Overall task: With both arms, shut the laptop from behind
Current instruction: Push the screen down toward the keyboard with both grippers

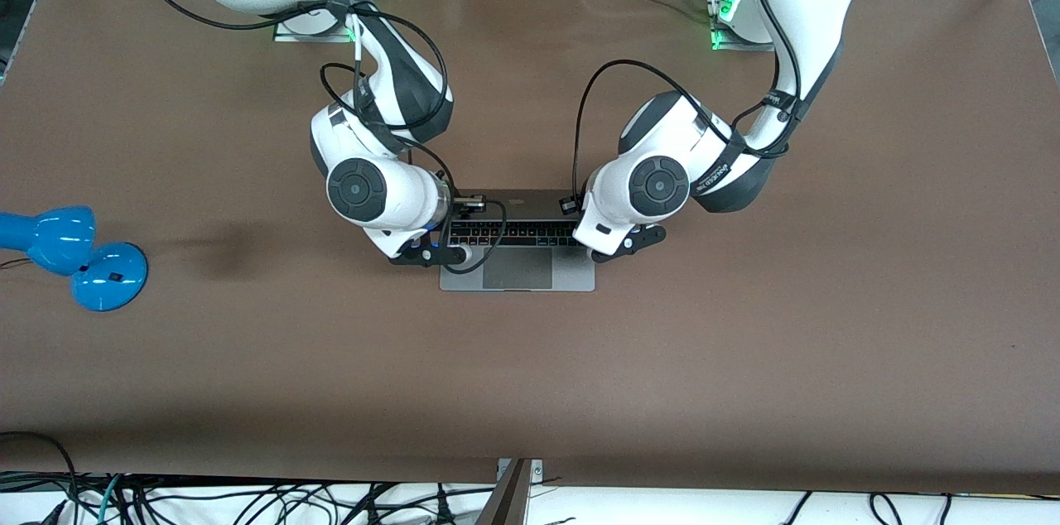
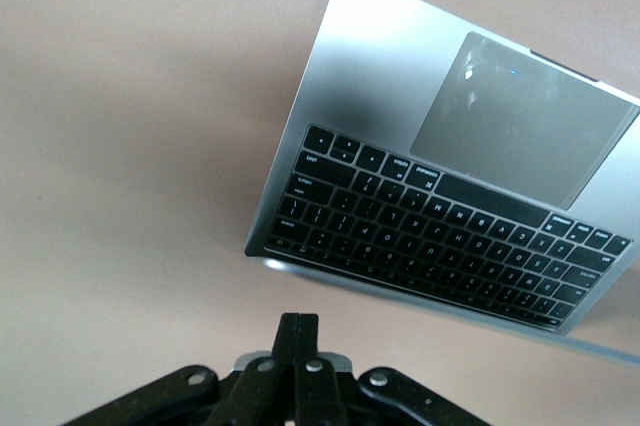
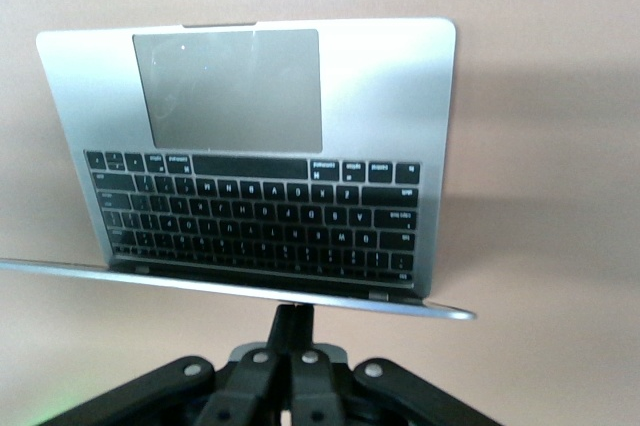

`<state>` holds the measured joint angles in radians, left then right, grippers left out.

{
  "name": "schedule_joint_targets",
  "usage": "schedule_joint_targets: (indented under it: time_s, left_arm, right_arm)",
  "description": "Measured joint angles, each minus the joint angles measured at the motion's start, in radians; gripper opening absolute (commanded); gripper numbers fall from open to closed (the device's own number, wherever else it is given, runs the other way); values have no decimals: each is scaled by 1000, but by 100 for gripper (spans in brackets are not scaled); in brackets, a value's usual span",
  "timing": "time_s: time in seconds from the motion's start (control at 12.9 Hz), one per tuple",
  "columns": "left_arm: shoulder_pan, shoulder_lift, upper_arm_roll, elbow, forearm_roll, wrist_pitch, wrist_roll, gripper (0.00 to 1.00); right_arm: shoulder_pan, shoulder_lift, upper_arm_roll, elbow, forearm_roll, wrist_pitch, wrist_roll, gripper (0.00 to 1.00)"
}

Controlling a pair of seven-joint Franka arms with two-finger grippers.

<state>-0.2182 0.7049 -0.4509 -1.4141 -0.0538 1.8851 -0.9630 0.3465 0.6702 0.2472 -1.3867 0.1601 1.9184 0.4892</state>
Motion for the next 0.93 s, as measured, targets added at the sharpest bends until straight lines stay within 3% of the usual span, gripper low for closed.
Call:
schedule_joint_targets:
  time_s: [0.93]
  left_arm:
    - [-97,115,119,97,0,66,-17,0]
  right_arm:
    - [-1,74,-36,1,-4,150,-136,0]
